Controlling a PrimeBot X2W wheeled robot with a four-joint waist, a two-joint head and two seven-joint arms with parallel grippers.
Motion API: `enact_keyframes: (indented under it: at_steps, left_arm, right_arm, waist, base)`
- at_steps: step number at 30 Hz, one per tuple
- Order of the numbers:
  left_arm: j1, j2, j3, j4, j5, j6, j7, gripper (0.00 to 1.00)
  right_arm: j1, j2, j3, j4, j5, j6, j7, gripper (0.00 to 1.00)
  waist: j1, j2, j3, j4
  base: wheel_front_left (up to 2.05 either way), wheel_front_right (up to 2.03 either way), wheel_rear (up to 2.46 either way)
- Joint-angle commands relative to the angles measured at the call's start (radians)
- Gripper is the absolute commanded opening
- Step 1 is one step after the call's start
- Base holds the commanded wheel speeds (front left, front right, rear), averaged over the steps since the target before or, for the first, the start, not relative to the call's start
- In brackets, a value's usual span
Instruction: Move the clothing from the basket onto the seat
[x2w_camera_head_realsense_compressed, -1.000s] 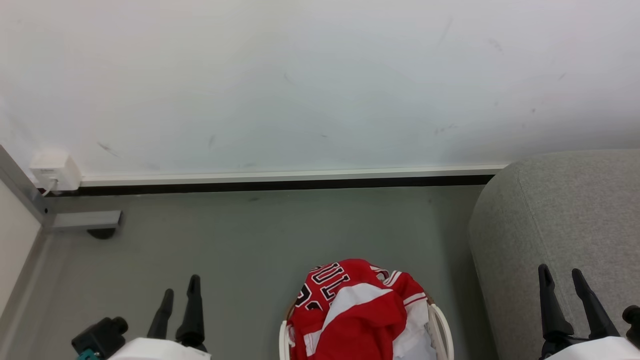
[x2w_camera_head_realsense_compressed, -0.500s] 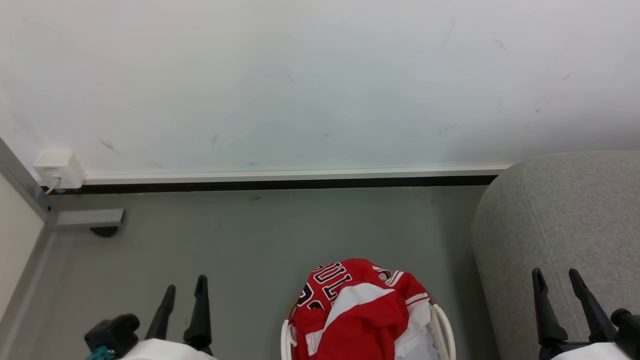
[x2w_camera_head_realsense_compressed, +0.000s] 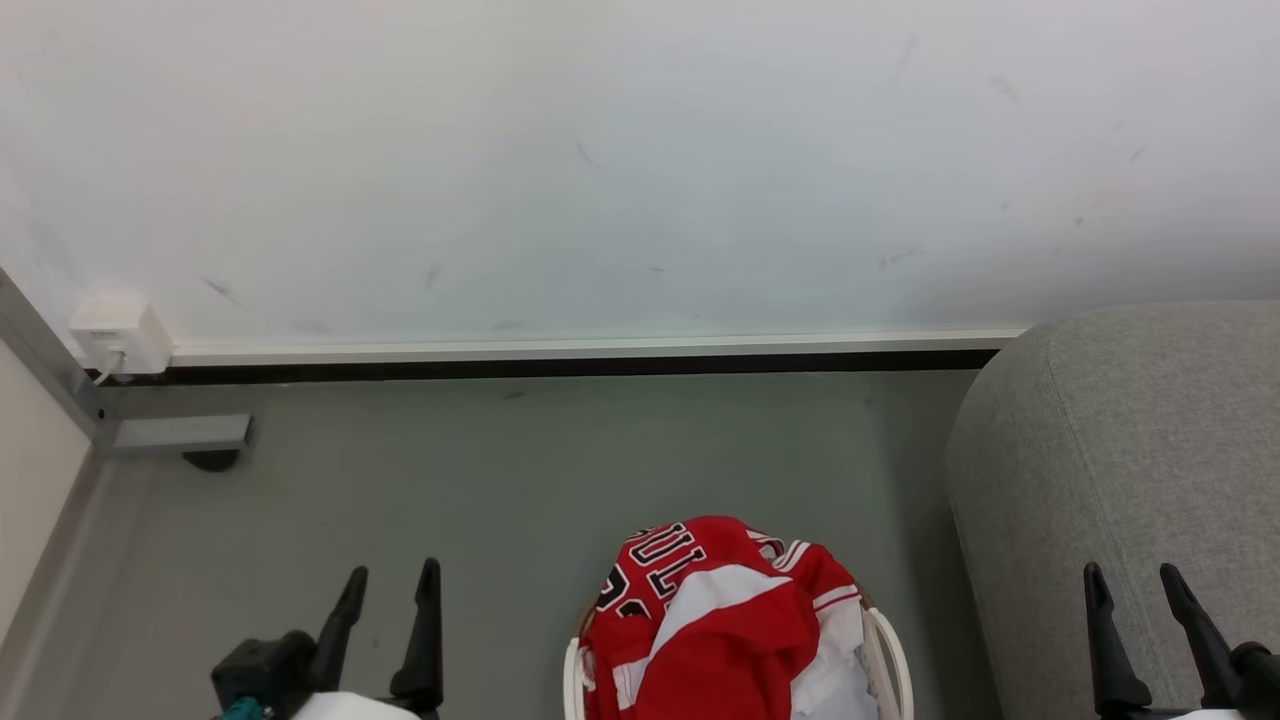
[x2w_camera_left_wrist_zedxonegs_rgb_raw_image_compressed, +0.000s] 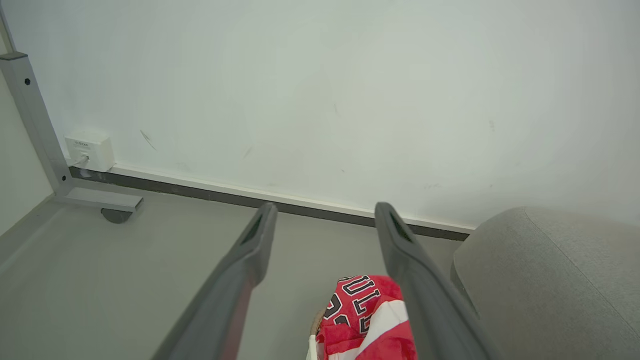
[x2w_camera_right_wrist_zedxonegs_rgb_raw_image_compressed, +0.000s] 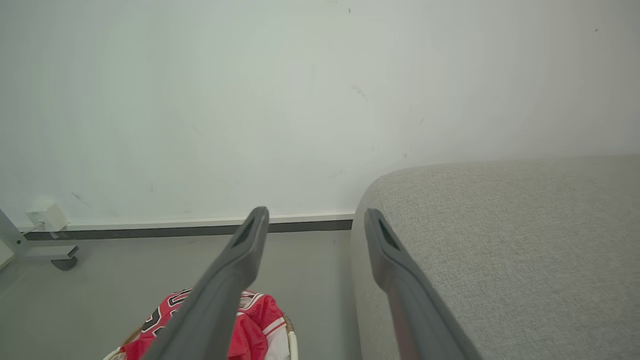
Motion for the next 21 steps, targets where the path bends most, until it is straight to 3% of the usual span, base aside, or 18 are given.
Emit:
enact_keyframes:
  at_steps: [1,21]
  left_arm:
    - [0.003,0.010,0.000,-0.003,0.032,-0.004,-0.007,1.00]
    - [0.011,0.010,-0.010,0.022,0.195,-0.004,-0.048,1.00]
  right_arm:
    - [0.008,-0.004,-0.003,0.002,-0.026,-0.002,-0.008,1.00]
    - [0.007,-0.017,0.009,0.004,-0.171,-0.002,-0.049,1.00]
  waist:
    - [0.0000,0.0000,0.000,0.000]
    - [0.0000,0.0000,0.007,-0.005]
  base:
    - [0.00,0.00,0.00]
    - [0.00,0.00,0.00]
